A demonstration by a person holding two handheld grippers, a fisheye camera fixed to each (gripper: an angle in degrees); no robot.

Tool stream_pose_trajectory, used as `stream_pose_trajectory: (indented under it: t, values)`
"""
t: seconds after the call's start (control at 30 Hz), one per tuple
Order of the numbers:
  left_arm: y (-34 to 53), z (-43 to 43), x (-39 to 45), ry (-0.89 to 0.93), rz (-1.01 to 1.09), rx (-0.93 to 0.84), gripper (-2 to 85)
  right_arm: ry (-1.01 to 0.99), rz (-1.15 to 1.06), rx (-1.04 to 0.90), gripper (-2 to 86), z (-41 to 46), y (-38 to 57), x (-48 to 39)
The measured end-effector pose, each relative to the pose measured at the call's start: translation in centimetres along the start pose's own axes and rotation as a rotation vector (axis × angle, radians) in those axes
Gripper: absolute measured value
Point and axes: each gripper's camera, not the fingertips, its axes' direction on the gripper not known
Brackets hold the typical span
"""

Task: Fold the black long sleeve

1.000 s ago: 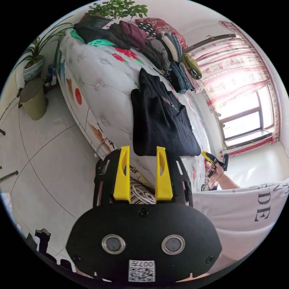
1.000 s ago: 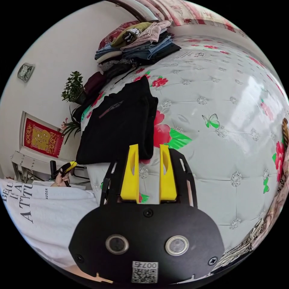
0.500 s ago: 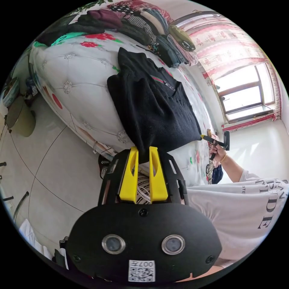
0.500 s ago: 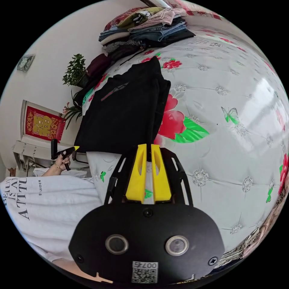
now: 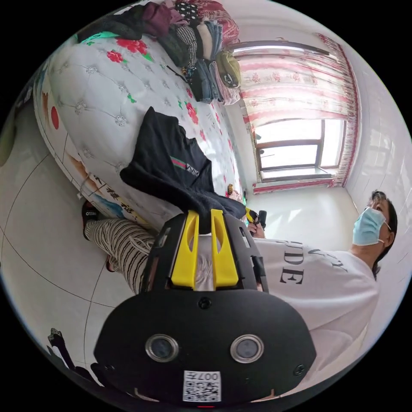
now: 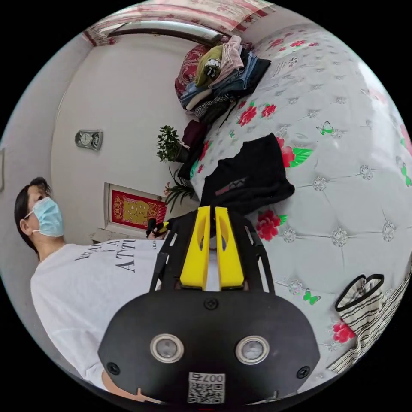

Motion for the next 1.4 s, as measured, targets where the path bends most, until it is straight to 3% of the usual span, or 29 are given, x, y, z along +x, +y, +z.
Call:
stream_pose_trajectory:
  t: [0.17,0.4,0.57,0.7,0.83,1.2,1.4]
  values:
    - [-8.9,-0.7,1.0,0.012,0.055,0.050,4.1,-0.086,0.030,0.089,0.0,0.2,-6.2,-1.2]
    - [-22.2,4.1,-5.2,-0.155,-0.188,0.218,4.1,0.223,0.167,0.168,0.7,6.9,-18.4,2.9]
    - [-21.1,3.4,-5.4,-0.178,-0.105,0.250,7.7,0.318,0.144,0.104,4.1,8.1,-17.2,3.8]
    - [-17.2,2.5,-4.9,-0.335,-0.039,0.130,12.5,0.413,0.143,0.071,8.1,5.7,-11.7,4.0]
    - [-15.9,3.6,-5.0,-0.305,-0.038,0.031,15.5,0.444,0.221,0.102,10.9,2.6,-7.4,4.8]
    - [-17.8,5.3,-4.7,-0.232,-0.025,-0.036,15.7,0.186,0.338,0.141,12.1,0.7,-4.0,4.6]
    - [-19.0,6.8,-3.3,-0.304,-0.028,-0.063,12.6,0.137,0.336,0.158,11.1,0.7,-5.5,2.4]
